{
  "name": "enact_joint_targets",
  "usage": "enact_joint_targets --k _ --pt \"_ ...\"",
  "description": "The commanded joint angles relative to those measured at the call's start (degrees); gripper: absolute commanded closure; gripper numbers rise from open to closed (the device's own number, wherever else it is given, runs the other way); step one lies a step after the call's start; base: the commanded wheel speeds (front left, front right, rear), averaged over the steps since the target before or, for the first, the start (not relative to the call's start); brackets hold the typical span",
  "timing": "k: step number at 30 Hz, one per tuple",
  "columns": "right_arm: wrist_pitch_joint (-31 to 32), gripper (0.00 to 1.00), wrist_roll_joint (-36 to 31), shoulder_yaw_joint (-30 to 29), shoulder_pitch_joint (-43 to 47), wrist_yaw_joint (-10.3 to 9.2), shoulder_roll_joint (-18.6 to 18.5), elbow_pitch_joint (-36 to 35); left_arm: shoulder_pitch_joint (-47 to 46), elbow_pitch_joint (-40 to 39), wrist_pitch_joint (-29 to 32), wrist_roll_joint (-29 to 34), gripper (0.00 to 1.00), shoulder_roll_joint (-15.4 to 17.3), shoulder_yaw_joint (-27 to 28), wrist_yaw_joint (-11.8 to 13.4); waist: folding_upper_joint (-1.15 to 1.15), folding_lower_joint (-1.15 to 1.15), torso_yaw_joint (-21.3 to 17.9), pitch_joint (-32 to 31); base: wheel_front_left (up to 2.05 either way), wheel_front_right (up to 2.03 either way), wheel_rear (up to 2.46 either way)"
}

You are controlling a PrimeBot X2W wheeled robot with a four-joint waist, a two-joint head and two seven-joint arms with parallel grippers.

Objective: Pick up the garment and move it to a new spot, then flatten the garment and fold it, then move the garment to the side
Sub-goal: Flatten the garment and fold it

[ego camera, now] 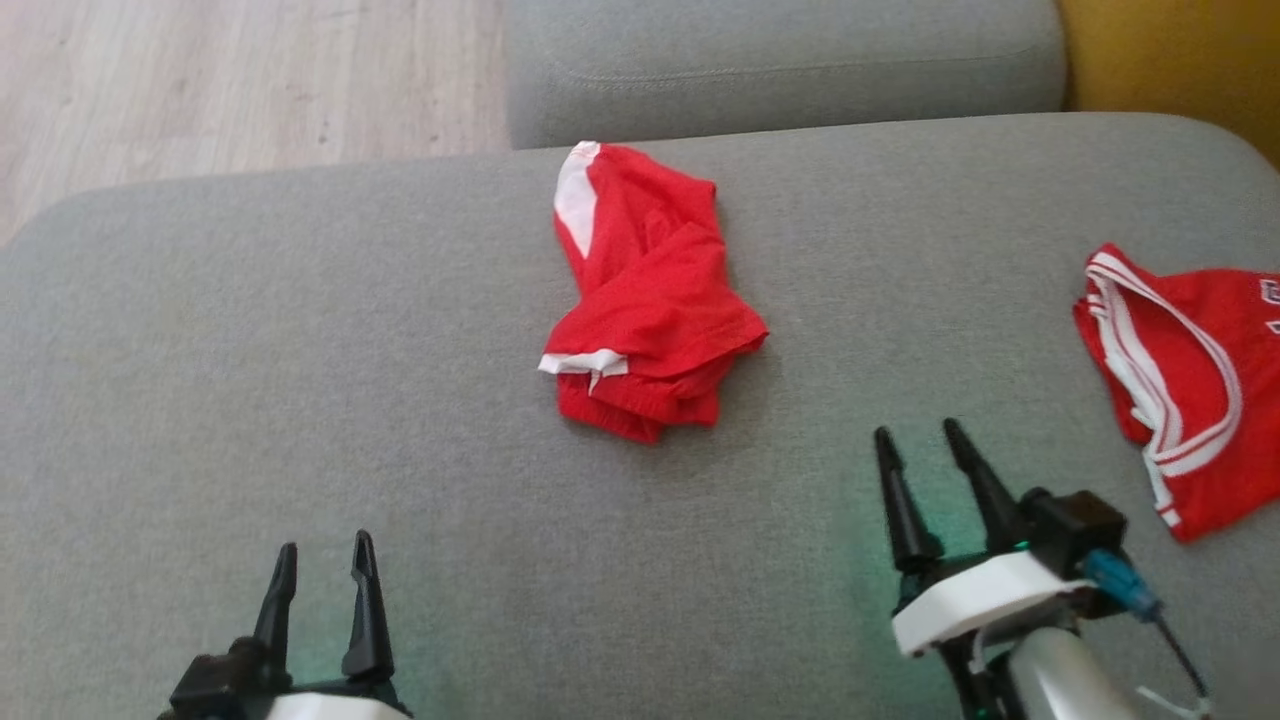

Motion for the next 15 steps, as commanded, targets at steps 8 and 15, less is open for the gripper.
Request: enact_joint_targets --k 8,15 --pt "-0.6 0.0 4.8 12.2 -7.0 0.2 0.3 3.7 -4.5 -1.4 -0.5 -1.5 0.0 -0.1 -3.3 -0.4 0.0 0.0 5.1 3.5 0.0 0.0 0.0" --pt "-0.6 0.0 12.5 15.9 -13.3 0.2 0.3 9.3 -6.2 -0.3 -0.5 -2.8 0.0 -0.1 -6.6 -0.1 0.0 0.0 11.2 6.5 0.0 0.0 0.0"
